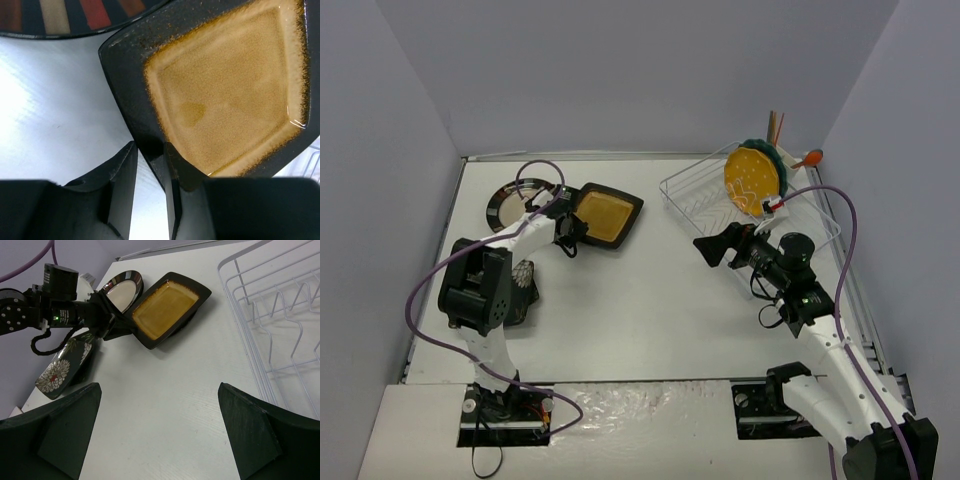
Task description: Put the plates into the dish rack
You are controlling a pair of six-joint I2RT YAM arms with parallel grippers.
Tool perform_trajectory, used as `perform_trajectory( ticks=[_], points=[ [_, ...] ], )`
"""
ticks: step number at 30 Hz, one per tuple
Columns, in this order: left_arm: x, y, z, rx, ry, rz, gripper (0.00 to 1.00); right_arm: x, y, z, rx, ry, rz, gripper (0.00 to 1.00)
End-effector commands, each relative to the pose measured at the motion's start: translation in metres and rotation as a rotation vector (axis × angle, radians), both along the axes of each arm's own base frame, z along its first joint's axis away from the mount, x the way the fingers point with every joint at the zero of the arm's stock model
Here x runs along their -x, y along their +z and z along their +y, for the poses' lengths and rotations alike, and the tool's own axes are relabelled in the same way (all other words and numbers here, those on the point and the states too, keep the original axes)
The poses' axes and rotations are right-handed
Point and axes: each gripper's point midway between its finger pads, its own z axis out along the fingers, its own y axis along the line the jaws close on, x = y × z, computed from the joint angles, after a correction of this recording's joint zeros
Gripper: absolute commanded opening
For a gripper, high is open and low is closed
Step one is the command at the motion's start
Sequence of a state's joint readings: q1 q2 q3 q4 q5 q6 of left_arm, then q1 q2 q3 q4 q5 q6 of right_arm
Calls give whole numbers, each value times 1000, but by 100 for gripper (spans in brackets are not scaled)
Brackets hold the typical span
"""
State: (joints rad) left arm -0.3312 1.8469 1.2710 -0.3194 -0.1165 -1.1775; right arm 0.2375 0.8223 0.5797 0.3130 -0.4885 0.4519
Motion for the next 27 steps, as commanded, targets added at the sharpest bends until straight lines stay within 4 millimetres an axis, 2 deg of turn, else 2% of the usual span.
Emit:
perform_trajectory(
  ticks=[1,10,13,18,21,23,25,27],
  points=[
    [2,48,8,-8,-9,-91,0,-1,21,4,-14,19,-84,100],
    [21,41,15,1,3,-78,0,0,19,6,-18,29,-75,100],
    [19,42,14,24,-1,-103,2,1,20,6,-20,35,-77,100],
    [1,62,6,73,-23,-225,29,3,19,7,-21,44,-71,100],
    [-7,70,6,84,-19,-278,52,5,20,8,-23,47,-73,100],
    [-11,70,5,95,-11,-286,62,6,20,7,-23,48,-72,100],
    [-15,68,5,97,-11,-280,69,6,20,7,-23,48,-72,100],
    [-17,65,5,100,-13,-269,71,7,21,7,-24,48,-73,100]
  ],
)
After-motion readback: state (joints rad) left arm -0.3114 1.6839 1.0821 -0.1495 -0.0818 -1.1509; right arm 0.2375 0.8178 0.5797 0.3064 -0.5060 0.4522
